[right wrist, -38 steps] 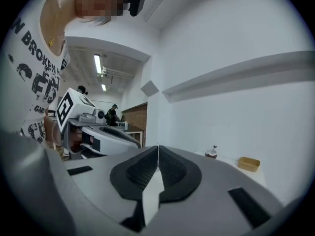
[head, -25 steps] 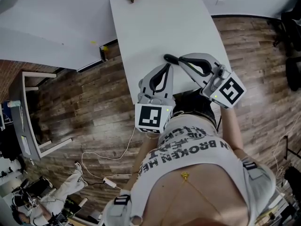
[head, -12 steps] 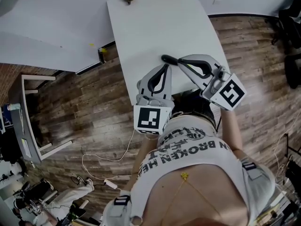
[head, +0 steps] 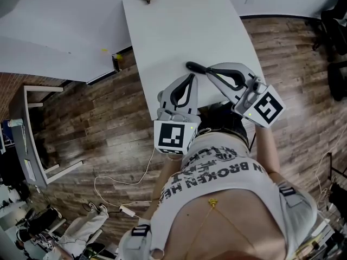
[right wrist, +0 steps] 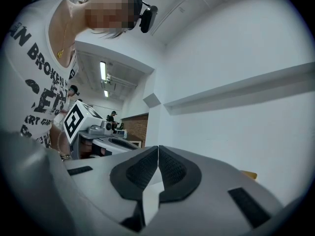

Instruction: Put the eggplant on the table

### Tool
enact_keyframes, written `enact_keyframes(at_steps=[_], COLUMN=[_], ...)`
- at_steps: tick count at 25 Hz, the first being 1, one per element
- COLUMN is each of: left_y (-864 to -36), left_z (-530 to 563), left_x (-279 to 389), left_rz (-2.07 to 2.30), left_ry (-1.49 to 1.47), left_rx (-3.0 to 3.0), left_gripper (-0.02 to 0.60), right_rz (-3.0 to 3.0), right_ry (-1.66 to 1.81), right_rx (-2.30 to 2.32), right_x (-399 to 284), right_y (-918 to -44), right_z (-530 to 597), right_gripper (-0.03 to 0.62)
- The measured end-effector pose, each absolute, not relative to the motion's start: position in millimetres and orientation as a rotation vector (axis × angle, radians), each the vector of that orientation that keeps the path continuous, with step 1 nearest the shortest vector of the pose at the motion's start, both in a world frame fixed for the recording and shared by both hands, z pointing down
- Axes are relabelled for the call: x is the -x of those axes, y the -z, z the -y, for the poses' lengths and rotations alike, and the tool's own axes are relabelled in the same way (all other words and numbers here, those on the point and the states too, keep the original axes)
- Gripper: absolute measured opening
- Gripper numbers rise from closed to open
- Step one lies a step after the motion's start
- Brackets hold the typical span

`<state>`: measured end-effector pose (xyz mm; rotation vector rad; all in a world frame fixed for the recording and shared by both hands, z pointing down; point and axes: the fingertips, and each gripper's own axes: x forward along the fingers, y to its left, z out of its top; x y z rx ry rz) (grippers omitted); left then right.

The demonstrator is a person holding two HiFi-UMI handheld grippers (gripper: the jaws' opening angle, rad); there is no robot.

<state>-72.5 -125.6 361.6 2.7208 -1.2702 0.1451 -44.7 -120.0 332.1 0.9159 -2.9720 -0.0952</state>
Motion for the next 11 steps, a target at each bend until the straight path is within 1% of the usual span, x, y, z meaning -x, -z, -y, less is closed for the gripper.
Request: enact_keyframes(at_steps=[11], left_y=[-365.6], left_z=[125.5], left_x=[73.5], left_rz=[1.26], left_ry=[-0.174], left_rx=[-2.736], left_gripper=[0.006], right_rz=[2.95], right_ry=[0.103], right_rx=[-0.933], right_x=[42.7], right_y=[-335.9], right_z=[124.0], right_gripper=[0.011])
